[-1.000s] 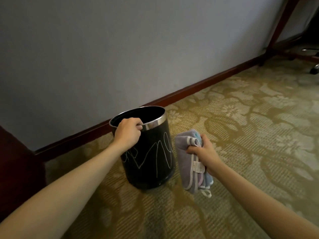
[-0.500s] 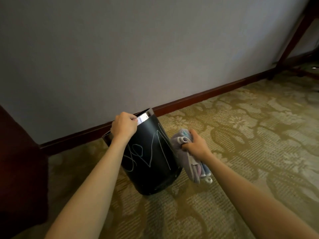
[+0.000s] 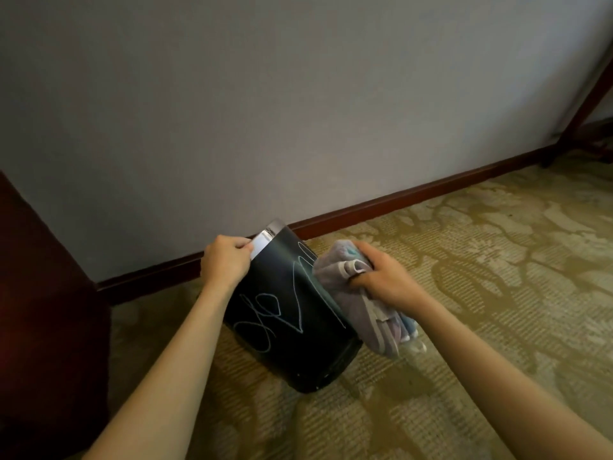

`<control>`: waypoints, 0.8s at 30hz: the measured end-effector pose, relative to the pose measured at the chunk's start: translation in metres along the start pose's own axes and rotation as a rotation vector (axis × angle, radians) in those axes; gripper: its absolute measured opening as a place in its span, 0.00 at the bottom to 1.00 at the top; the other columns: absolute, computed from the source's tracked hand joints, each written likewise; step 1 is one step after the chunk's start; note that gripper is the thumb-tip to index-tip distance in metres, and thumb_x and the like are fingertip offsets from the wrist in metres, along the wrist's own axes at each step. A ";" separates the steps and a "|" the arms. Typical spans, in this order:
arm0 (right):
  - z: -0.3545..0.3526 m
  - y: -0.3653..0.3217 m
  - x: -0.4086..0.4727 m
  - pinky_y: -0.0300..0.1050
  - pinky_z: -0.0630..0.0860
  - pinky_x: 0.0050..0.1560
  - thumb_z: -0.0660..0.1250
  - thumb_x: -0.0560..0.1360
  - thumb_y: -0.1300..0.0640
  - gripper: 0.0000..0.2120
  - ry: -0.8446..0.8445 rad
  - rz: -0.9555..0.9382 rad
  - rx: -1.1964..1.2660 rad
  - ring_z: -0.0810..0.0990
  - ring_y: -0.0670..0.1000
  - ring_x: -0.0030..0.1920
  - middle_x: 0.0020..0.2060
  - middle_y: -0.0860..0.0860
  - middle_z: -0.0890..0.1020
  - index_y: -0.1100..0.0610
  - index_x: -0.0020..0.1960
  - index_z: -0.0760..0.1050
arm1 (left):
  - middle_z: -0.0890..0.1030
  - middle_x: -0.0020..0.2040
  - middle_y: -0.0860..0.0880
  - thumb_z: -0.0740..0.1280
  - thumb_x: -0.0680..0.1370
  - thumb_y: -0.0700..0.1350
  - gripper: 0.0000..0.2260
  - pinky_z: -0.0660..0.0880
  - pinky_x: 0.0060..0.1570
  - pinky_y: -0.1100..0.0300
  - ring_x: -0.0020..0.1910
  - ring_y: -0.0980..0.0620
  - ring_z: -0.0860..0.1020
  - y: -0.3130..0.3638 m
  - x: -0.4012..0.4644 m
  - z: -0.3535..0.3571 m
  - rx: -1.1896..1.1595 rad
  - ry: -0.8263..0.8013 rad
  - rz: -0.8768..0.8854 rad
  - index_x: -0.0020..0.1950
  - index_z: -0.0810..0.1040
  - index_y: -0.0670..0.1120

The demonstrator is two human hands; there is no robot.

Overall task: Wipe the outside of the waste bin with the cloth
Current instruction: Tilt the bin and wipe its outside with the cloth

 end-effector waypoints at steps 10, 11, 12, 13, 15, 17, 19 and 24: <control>0.052 -0.042 0.013 0.55 0.73 0.60 0.65 0.74 0.60 0.33 -0.041 -0.069 -0.202 0.75 0.58 0.60 0.62 0.56 0.75 0.53 0.76 0.58 | 0.74 0.28 0.43 0.65 0.73 0.44 0.11 0.65 0.32 0.59 0.32 0.46 0.73 0.012 0.004 0.018 -0.073 -0.044 0.100 0.31 0.75 0.45; 0.053 -0.042 0.012 0.57 0.74 0.59 0.63 0.74 0.59 0.30 -0.028 -0.075 -0.223 0.76 0.60 0.59 0.60 0.58 0.76 0.54 0.74 0.60 | 0.74 0.27 0.45 0.65 0.74 0.45 0.11 0.65 0.32 0.59 0.31 0.47 0.73 0.012 0.004 0.019 -0.078 -0.049 0.107 0.32 0.77 0.46; 0.053 -0.039 0.010 0.57 0.75 0.56 0.62 0.74 0.59 0.28 -0.021 -0.077 -0.258 0.76 0.60 0.57 0.58 0.58 0.76 0.53 0.73 0.62 | 0.75 0.27 0.47 0.65 0.74 0.45 0.10 0.66 0.32 0.59 0.32 0.49 0.73 0.012 0.005 0.019 -0.092 -0.058 0.116 0.33 0.79 0.48; 0.054 -0.034 0.008 0.57 0.76 0.54 0.62 0.75 0.57 0.25 -0.019 -0.070 -0.313 0.77 0.60 0.55 0.56 0.57 0.76 0.53 0.72 0.64 | 0.77 0.29 0.45 0.65 0.74 0.45 0.10 0.67 0.34 0.59 0.32 0.49 0.73 0.012 0.007 0.019 -0.104 -0.070 0.127 0.33 0.79 0.50; 0.054 -0.018 0.000 0.54 0.77 0.50 0.63 0.76 0.54 0.21 -0.026 -0.029 -0.440 0.77 0.59 0.52 0.51 0.54 0.74 0.51 0.68 0.67 | 0.80 0.34 0.42 0.65 0.75 0.44 0.09 0.69 0.37 0.57 0.36 0.48 0.75 0.009 0.010 0.018 -0.119 -0.071 0.133 0.36 0.80 0.51; 0.054 0.002 -0.009 0.53 0.77 0.50 0.64 0.75 0.52 0.17 -0.054 0.042 -0.535 0.78 0.60 0.52 0.50 0.54 0.76 0.53 0.63 0.71 | 0.82 0.36 0.44 0.66 0.75 0.44 0.08 0.73 0.41 0.55 0.40 0.46 0.78 0.003 0.012 0.014 -0.141 -0.037 0.109 0.42 0.84 0.46; 0.052 0.024 -0.018 0.53 0.77 0.51 0.64 0.75 0.50 0.13 -0.097 0.132 -0.638 0.79 0.60 0.53 0.52 0.55 0.78 0.54 0.57 0.72 | 0.83 0.37 0.45 0.66 0.75 0.44 0.07 0.74 0.42 0.55 0.42 0.45 0.79 -0.002 0.013 0.011 -0.148 -0.014 0.096 0.44 0.83 0.44; 0.043 0.054 -0.034 0.51 0.74 0.47 0.61 0.76 0.50 0.13 -0.147 0.268 -0.865 0.79 0.60 0.55 0.56 0.56 0.78 0.57 0.56 0.71 | 0.80 0.35 0.44 0.65 0.75 0.43 0.08 0.70 0.39 0.57 0.38 0.48 0.75 0.002 0.012 0.018 -0.181 -0.072 0.110 0.40 0.83 0.45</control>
Point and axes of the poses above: each hand's wrist, its own x-axis towards the middle knuckle, its own z-axis out of the palm, y = z × x, the point moved 8 cm from there along x, towards the middle knuckle
